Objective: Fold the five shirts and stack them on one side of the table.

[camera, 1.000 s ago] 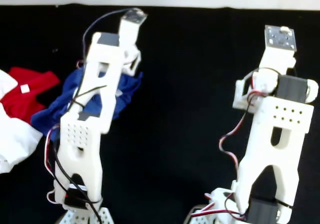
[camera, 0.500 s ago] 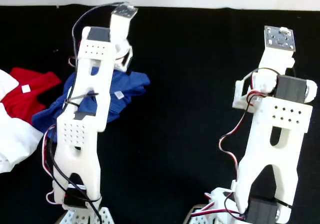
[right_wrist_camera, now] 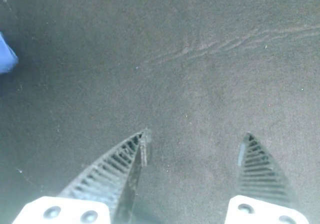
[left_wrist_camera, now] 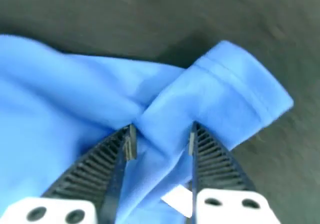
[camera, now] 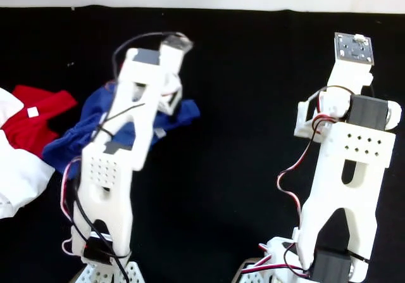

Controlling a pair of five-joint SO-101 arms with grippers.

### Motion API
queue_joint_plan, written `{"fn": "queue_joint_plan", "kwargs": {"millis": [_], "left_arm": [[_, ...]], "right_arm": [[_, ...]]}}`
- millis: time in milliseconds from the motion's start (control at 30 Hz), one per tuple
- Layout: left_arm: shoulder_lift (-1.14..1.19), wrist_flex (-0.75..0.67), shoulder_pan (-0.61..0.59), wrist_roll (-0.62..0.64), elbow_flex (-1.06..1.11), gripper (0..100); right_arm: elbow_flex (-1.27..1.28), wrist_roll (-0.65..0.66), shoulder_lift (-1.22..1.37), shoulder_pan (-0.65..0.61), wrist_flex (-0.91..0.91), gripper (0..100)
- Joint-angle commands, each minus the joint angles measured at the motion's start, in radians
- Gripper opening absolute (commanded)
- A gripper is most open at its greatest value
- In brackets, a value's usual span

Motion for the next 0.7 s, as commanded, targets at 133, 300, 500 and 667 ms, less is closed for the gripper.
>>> {"fn": "queue_joint_plan", "kwargs": {"millis": [133,300,500,667], "left_arm": [[-0.041,0.198,0.173,0.009,0.001,18],[-0.065,0.245,0.228,0.011,0.001,18],[-0.110,0.259,0.268,0.077,0.001,18],[-0.054,0.161,0.268,0.143,0.001,19]], "right_arm": [[-0.038,-0.008,-0.002,-0.008,0.008,27.4],[-0.038,-0.008,-0.002,-0.008,0.008,27.4],[-0.038,-0.005,-0.002,-0.008,0.007,27.4],[-0.038,-0.002,-0.002,-0.008,0.007,27.4]]}}
